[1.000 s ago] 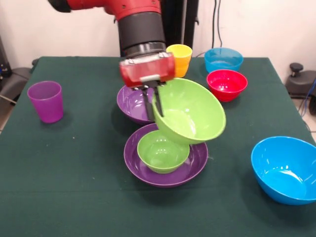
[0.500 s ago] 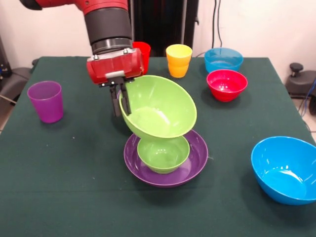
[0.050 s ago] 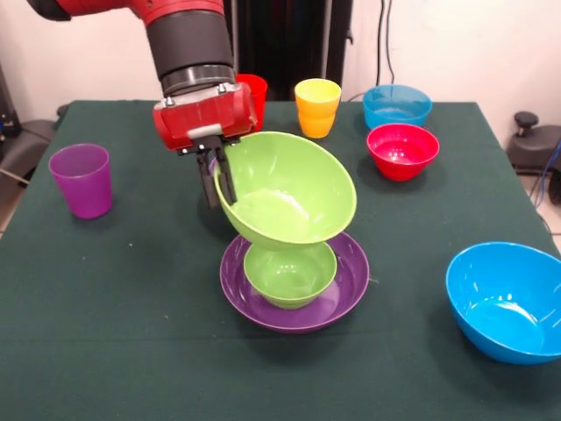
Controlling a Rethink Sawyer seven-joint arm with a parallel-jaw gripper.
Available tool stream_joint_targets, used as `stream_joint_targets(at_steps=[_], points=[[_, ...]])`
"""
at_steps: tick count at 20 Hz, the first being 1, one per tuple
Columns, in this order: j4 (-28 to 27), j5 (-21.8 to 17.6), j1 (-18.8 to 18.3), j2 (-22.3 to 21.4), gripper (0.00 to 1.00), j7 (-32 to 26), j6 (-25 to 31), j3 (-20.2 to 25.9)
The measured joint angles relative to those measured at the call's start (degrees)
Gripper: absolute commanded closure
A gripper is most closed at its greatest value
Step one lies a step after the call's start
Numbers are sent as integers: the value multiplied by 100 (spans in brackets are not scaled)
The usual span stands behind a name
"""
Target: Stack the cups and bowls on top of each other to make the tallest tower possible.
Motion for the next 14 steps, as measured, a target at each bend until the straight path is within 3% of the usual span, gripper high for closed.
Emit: stream_joint_targets(at_steps=[14], points=[[-90,1,458,366,100,0,5,-3]])
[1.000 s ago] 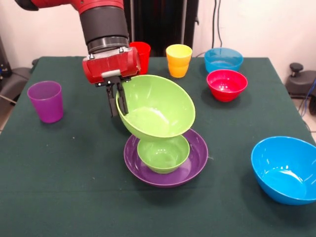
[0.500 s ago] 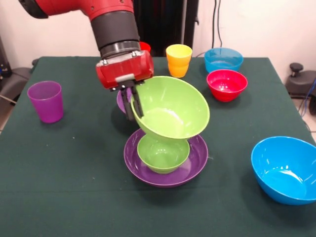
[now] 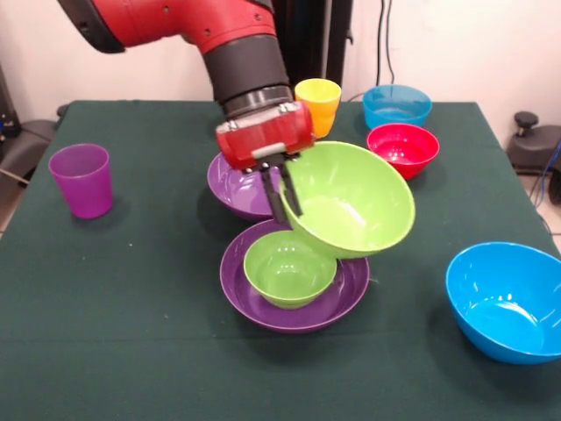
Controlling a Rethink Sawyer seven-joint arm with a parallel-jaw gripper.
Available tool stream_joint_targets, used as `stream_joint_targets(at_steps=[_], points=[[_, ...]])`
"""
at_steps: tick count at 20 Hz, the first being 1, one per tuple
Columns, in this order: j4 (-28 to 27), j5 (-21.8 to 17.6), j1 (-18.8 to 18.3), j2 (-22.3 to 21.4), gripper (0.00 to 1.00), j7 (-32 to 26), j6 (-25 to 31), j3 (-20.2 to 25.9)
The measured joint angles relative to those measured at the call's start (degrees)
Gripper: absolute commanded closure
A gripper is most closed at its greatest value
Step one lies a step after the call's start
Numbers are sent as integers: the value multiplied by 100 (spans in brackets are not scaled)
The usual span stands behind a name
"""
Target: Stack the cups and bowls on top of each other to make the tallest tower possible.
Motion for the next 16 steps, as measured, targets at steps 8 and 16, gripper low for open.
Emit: stream_joint_targets(at_steps=[8,16], points=[[-212,0,168,297,100,0,-1,11],[-285,0,-38,514,100,0,-1,107]])
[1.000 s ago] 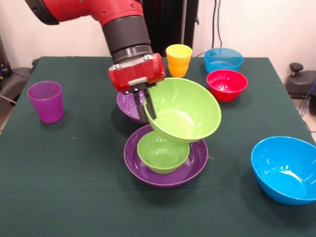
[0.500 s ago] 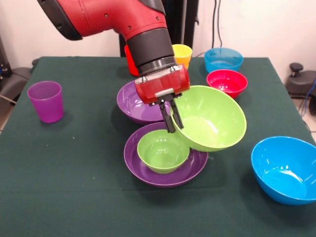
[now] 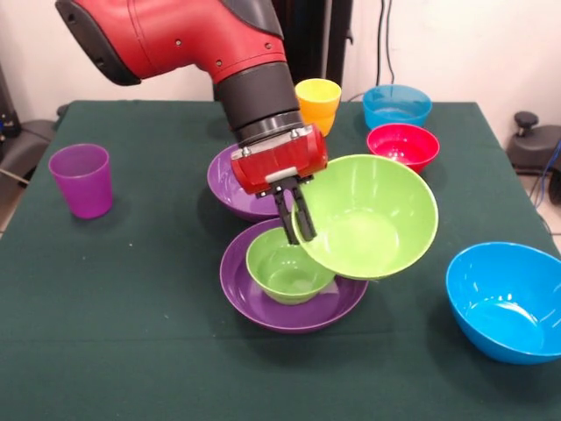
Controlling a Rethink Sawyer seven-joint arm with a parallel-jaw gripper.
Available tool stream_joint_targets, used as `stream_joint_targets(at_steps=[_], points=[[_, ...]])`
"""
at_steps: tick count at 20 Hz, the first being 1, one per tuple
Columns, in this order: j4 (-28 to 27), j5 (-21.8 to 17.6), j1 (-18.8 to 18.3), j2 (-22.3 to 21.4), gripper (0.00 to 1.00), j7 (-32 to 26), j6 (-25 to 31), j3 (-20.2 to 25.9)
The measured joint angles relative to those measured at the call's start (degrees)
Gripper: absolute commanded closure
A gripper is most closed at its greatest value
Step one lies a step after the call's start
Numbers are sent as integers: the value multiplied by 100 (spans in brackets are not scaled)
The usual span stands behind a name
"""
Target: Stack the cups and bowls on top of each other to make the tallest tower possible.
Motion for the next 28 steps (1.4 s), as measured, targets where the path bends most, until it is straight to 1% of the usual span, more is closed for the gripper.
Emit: stream_joint_targets(at_steps=[3,6,9,10,11,16,20,24,28], points=[[-13,0,-148,57,100,0,34,146],[-22,-1,-359,112,100,0,180,345],[-50,-1,-682,184,100,0,542,625],[-55,-1,-722,195,100,0,592,658],[-86,-2,-912,244,100,0,861,814],[-181,-4,-1227,316,100,0,1341,1053],[-252,-5,-1376,350,100,0,1570,1186],[-297,-6,-1388,350,100,0,1656,1285],[-355,-5,-1394,351,100,0,1759,1484]])
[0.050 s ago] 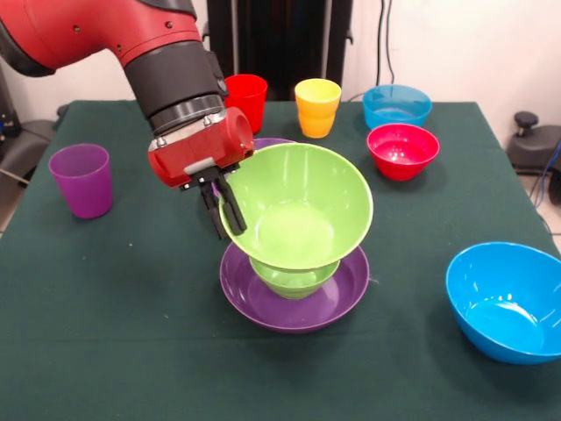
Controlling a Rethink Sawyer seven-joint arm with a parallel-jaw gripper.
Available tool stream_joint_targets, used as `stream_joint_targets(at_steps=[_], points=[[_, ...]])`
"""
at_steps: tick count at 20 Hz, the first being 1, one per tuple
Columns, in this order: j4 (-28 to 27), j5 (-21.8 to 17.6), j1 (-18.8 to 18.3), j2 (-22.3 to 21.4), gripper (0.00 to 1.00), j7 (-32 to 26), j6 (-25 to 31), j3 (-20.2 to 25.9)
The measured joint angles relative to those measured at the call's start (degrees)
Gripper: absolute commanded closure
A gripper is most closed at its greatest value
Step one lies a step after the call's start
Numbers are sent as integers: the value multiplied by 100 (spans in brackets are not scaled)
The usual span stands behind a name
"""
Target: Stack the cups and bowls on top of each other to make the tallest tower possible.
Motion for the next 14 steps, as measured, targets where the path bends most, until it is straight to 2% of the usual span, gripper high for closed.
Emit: stream_joint_targets(at_steps=[14], points=[[-242,29,-223,105,100,0,603,474]])
